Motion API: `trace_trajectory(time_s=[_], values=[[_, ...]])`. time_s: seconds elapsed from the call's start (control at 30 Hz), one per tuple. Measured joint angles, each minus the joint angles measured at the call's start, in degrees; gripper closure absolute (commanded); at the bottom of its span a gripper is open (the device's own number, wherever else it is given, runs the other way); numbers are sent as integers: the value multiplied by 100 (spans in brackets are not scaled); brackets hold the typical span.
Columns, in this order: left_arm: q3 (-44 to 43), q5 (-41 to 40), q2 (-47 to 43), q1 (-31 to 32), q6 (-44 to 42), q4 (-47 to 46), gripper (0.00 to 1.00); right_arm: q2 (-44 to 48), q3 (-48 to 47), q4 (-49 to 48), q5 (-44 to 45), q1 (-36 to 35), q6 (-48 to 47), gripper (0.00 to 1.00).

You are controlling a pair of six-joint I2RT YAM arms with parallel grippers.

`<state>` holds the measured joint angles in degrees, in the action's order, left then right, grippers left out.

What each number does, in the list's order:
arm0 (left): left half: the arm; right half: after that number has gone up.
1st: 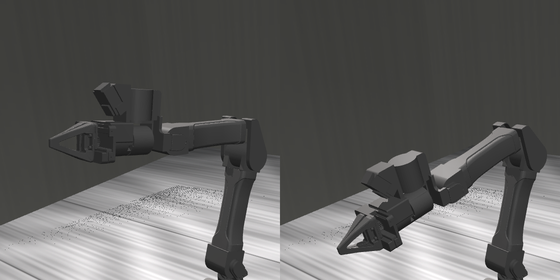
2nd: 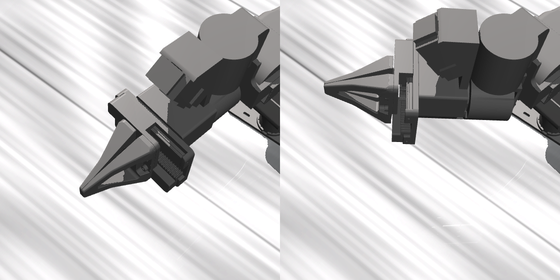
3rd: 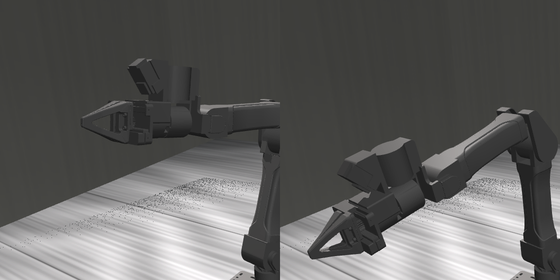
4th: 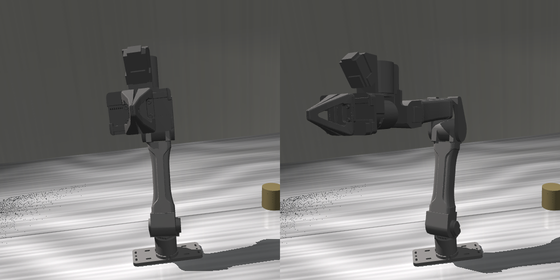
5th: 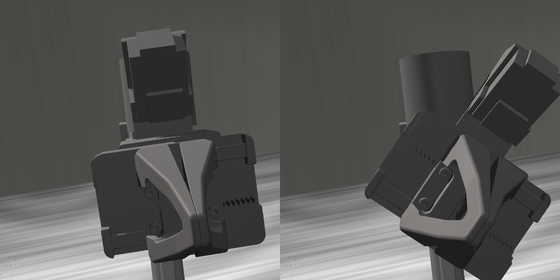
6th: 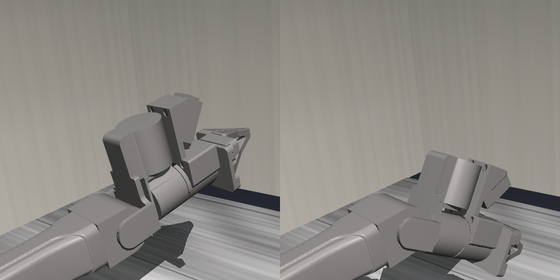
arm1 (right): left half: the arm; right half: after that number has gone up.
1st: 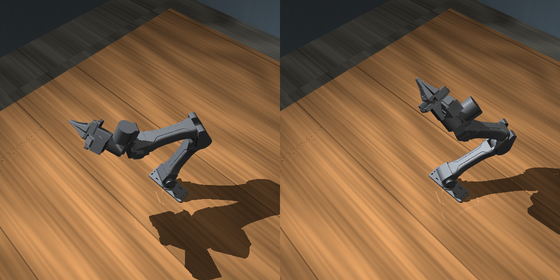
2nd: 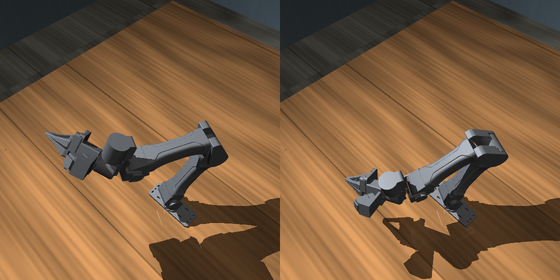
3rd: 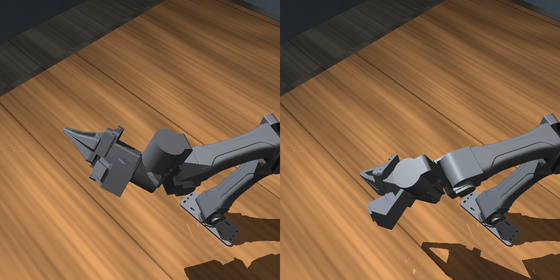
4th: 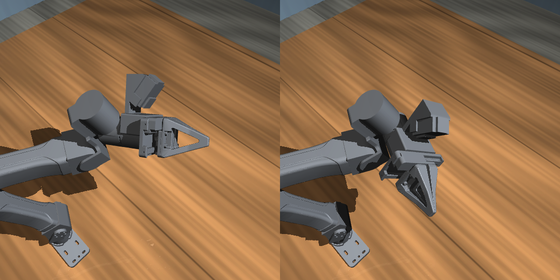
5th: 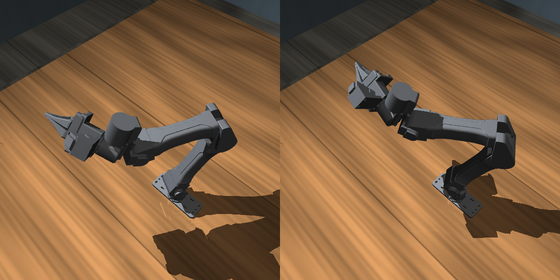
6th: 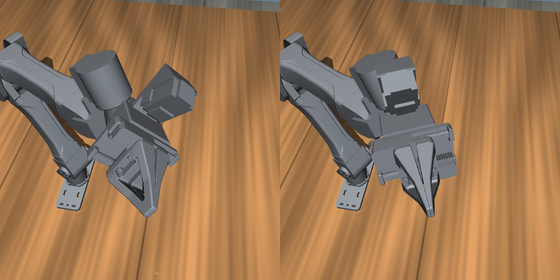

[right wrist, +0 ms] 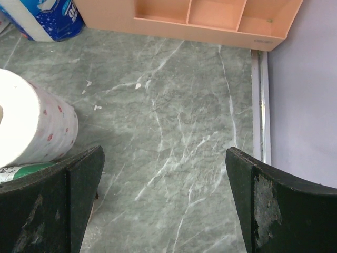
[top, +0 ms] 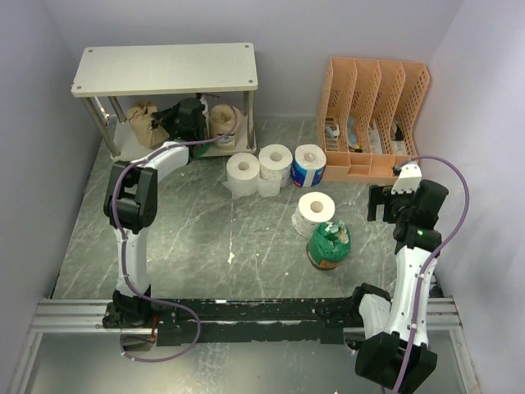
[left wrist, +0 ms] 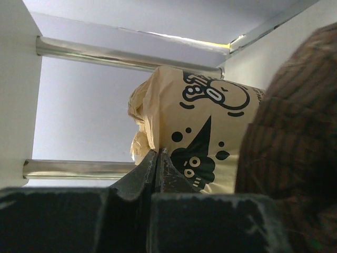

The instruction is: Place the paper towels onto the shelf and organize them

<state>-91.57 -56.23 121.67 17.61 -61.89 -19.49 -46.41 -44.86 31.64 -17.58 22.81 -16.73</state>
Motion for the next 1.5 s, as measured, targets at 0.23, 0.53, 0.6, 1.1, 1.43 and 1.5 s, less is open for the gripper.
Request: trace_trajectory(time_s=[0.23, 0.53, 0.6, 1.1, 1.43, 1.5], values=[[-37, -35, 201, 306, 149, -50, 93, -35, 0, -2, 37, 0, 4, 0], [-555, -380, 393, 778, 568, 136, 29, -35, 0, -2, 20, 0, 0, 0], [-811, -382, 393, 835, 793, 280, 22, -33, 0, 0, 13, 0, 0, 0], [-763, -341, -280, 1453, 2330, 2009, 15, 98, 0, 2, -118, 0, -11, 0], [-343, 2232, -2693, 1773, 4457, 4385, 0, 127, 0, 2, -225, 0, -28, 0], [-256, 3357, -3178, 1967, 4594, 4658, 0, 127, 0, 2, -223, 0, -28, 0]])
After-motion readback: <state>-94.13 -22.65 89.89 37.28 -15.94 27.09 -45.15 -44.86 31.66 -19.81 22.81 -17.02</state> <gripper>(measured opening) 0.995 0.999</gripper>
